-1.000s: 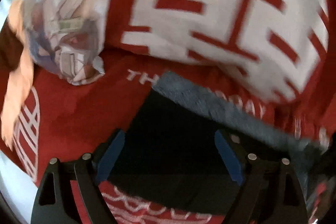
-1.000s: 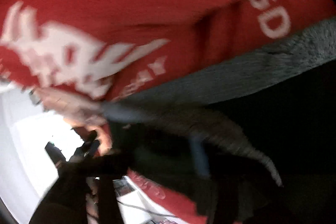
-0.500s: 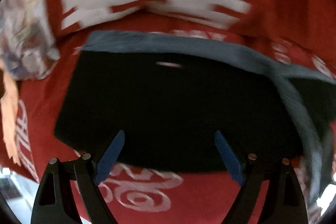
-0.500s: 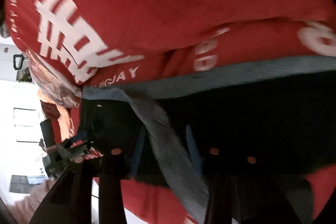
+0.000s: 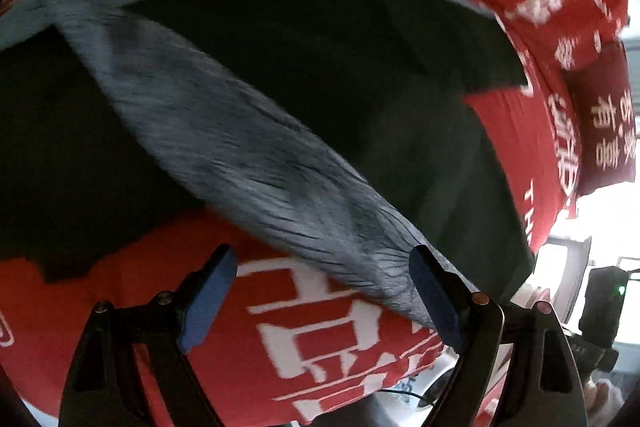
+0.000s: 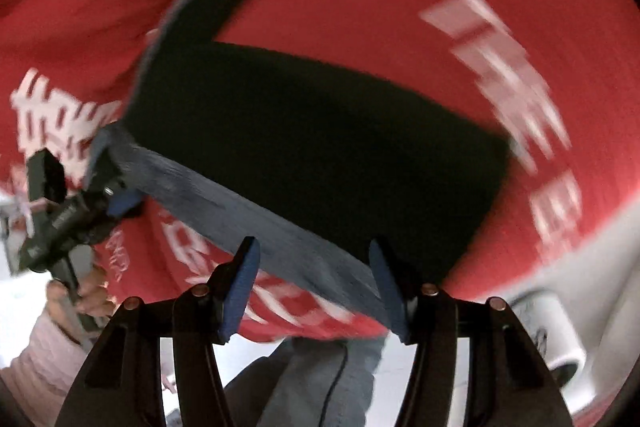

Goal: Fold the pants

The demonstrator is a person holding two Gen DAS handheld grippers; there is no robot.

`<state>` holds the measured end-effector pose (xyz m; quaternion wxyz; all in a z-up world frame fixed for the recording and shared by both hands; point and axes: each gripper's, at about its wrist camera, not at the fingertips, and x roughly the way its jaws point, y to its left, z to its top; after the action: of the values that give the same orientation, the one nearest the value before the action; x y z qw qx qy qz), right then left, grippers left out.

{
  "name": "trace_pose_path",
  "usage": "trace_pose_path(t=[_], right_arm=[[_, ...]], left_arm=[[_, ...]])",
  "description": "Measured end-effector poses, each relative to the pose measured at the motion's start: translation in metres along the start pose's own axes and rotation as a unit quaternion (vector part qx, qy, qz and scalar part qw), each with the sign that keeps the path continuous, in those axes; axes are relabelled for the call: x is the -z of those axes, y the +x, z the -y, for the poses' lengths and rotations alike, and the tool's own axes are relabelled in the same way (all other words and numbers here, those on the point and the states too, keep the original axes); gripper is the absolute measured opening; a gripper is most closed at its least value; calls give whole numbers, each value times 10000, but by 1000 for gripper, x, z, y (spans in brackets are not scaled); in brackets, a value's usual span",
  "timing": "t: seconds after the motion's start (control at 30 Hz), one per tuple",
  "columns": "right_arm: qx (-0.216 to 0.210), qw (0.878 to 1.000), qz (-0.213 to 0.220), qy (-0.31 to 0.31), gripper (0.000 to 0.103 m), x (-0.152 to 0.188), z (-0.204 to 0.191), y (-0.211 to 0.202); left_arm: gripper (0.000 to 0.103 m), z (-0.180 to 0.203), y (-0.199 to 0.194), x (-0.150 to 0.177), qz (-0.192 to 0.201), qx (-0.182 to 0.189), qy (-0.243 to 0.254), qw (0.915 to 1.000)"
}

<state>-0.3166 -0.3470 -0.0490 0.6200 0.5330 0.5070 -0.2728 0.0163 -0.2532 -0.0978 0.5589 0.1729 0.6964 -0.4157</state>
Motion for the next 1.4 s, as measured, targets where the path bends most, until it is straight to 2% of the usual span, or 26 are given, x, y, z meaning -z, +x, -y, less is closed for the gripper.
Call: trace_pose_path(t=[0.07,0.13,0.3,0.33,0.37,0.4,0.43,0.47,0.53,0.57,0.63,0.73,0.93,1.07,1.13,1.2,1.27,1.37,1.4], right_arm=[[32,9994,87,328,61,16,26,-1],[111,9985,172,502,61,26,43,1],[-835,9944,155,630,60,32,50,18],[-1109,9917,82,643,56,29,48,24],[-1180,9909,27,643,55,28,48,26],[-1200,9906,-127,642,43,26,47,32],[-1240,9899,-251,647,8,24,47,36],[-1313,9885,-326,676,3,25,49,36],[-1576,9847,-239,705,3,20,49,24],[-1688,9832,-185,670,3,14,49,14],[-1977,9789,-69,504,3,-9,40,-15],[-2150,9765,115,56,3,-54,16,-52],[-2150,9715,355,-929,3,-171,-34,-97],[-2005,9719,457,-1144,3,-244,-52,-96],[-1849,9751,439,-1145,7,-279,-61,-87],[-1581,9793,502,-1160,8,-301,-64,-80],[-1359,9823,560,-1158,17,-317,-70,-77],[-1209,9798,872,-1332,44,-324,-70,-89],[-1134,9786,1002,-1393,63,-321,-66,-95]], left_arm=[[89,12,1,3,83,-167,138,9997],[89,21,2,4,100,-151,209,9996],[89,29,3,4,167,-105,318,9993],[89,31,4,5,188,-158,315,9992],[89,32,5,7,213,-181,321,9991],[85,35,7,7,232,-162,336,9990],[67,35,6,8,243,-134,349,9990],[59,35,5,8,233,-113,378,9989],[32,37,4,6,130,-4,297,9995],[30,35,1,5,86,61,173,9998],[30,35,-10,1,158,159,-65,9997],[30,45,-33,-12,409,153,-186,9989],[30,65,-62,-73,1067,38,-353,9937],[32,69,-69,-128,1301,-504,-272,9898],[57,65,-78,-143,1446,-787,-352,9857],[61,62,-91,-146,1708,-1000,-400,9794],[61,56,-102,-146,1803,-1163,-437,9757],[61,46,-97,-141,1681,-1457,-523,9735],[61,41,-88,-137,1522,-1592,-554,9739]])
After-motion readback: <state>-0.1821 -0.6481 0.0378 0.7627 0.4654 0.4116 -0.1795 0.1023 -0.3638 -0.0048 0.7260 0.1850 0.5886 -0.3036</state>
